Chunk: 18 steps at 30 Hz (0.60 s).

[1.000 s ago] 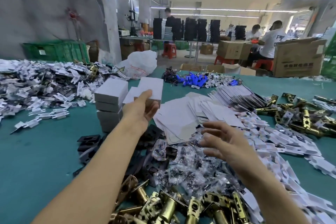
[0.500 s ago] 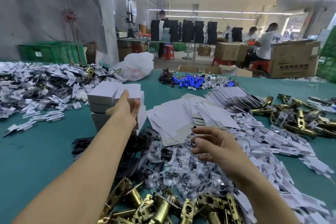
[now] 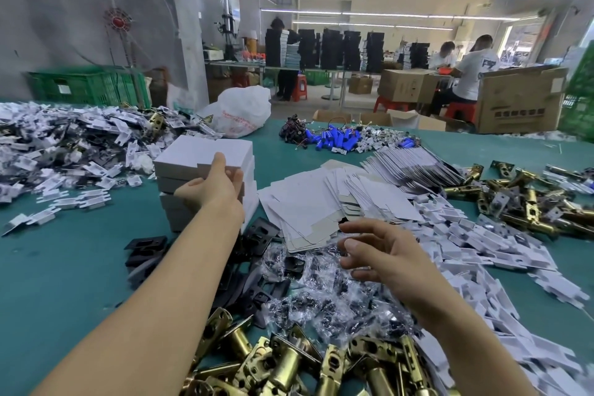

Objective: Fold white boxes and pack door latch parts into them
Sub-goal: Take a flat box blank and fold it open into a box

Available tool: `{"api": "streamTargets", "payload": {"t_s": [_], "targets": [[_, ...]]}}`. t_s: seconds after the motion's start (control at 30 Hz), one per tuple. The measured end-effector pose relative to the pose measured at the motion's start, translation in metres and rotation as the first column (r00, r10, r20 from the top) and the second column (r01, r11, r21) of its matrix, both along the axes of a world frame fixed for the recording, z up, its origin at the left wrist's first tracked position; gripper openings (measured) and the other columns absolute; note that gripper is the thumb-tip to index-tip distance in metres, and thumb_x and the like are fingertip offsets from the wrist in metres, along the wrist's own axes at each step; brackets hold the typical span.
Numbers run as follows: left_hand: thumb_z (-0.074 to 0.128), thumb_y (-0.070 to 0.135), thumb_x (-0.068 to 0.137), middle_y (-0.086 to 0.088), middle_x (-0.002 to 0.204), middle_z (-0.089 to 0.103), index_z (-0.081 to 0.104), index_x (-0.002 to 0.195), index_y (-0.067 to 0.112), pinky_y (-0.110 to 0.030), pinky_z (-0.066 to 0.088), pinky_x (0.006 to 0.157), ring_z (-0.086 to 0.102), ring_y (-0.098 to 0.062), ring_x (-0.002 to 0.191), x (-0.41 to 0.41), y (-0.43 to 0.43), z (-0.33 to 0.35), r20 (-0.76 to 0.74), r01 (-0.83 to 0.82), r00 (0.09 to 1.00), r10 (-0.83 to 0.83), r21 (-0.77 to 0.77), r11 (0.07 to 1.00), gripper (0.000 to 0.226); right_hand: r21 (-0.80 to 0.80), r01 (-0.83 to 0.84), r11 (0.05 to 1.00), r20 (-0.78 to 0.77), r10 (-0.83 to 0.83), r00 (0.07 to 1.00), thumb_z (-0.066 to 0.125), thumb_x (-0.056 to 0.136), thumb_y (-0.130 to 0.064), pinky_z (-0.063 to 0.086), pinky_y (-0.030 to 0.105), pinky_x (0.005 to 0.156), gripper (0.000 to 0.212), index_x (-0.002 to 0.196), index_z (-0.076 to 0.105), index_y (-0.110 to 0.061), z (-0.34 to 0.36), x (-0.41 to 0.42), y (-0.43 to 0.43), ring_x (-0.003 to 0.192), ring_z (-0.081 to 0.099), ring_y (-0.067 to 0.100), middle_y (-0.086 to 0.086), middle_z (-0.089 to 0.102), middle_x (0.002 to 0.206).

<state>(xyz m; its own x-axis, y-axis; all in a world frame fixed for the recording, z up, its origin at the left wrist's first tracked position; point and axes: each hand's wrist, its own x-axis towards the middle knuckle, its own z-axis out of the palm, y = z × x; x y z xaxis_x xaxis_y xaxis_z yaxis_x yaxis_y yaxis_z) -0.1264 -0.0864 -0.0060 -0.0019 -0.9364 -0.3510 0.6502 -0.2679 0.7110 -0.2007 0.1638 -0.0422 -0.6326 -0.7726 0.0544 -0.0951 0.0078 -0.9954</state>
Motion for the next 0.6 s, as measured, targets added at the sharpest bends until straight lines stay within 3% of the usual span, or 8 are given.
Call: {"api": "streamTargets", "payload": {"t_s": [0.13,0.33,0.6], "targets": [[0.08,0.01,0.085,-0.005,0.1,0.053,0.035,0.102,0.016,-0.014,0.051,0.05,0.068,-0.013,0.061,-0.004,0.009,-0.007,0.026,-0.03,0.999,0.032,-0.067,0.997,0.048,0.021,-0.017,1.0,-0.007,0.017,1.0,0.065,0.093,-0.015,0.057,0.029,0.076,0.02,0.111,0.068,-0.022,0.0,-0.001,0.001,0.084,0.071,0.018,0.006,0.074,0.103],[0.078,0.003,0.085,-0.004,0.097,0.054,0.037,0.096,0.016,-0.013,0.052,0.056,0.068,-0.014,0.066,-0.008,0.02,-0.02,0.075,-0.062,0.994,0.075,-0.161,0.985,0.045,0.047,-0.024,0.999,-0.018,0.025,1.0,0.066,0.093,-0.017,0.058,0.031,0.077,0.019,0.111,0.069,-0.025,0.0,-0.003,0.002,0.084,0.071,0.017,0.004,0.075,0.102],[0.081,0.019,0.085,-0.009,0.111,0.056,0.035,0.083,0.025,-0.017,0.054,0.06,0.065,-0.021,0.079,-0.011,0.018,-0.029,0.097,-0.074,0.992,0.085,-0.111,0.991,0.046,0.065,-0.032,0.997,-0.028,0.034,0.999,0.066,0.093,-0.019,0.058,0.03,0.077,0.019,0.111,0.069,-0.026,0.0,-0.004,0.002,0.085,0.072,0.017,0.002,0.075,0.1]]}}
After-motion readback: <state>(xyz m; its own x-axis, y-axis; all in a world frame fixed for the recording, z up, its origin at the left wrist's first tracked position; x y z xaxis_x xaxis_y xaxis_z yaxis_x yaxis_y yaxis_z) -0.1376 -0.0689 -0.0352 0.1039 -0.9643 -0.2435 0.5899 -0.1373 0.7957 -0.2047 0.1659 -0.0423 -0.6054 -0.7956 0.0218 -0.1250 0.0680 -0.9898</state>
